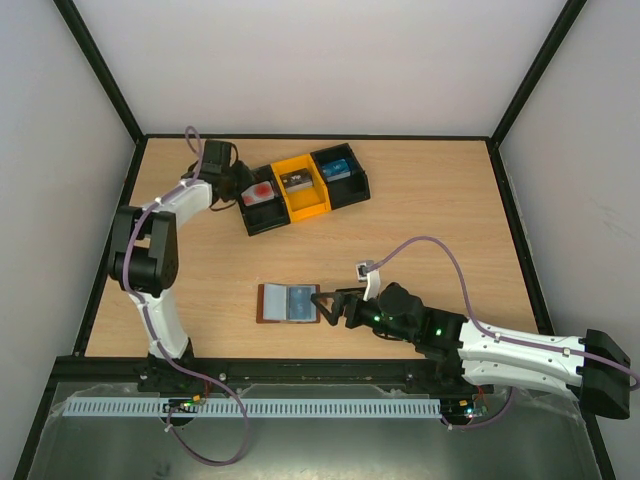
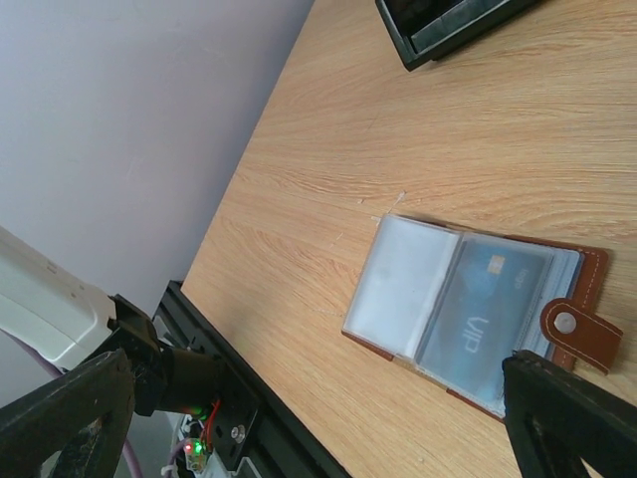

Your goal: Take the credit cards out of the card holder

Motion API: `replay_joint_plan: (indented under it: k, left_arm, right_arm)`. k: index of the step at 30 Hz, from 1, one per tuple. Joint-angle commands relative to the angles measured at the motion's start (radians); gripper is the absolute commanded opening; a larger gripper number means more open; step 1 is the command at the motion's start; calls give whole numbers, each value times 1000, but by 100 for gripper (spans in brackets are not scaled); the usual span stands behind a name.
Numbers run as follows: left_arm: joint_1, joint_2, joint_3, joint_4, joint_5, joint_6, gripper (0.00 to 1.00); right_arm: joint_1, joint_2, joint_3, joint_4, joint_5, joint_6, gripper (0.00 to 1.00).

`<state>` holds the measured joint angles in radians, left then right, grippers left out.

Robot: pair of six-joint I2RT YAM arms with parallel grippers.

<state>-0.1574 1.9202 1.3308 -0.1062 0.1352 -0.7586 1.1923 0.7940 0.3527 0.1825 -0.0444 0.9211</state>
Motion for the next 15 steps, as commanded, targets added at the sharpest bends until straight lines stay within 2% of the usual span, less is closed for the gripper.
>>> replay_joint_plan:
  k: [1,6,15]
  left_arm:
    - [4,-105,21,-62,32,34,47]
    - [4,-225,-54,-97,102,74,64]
    - [2,-521,-329,-102,243,124,95]
  right_arm:
    - [0,10,21,-42,45,11,98]
    - [0,21,40,-108,139,36,98]
    - [-3,-16,-47,-62,178,109,98]
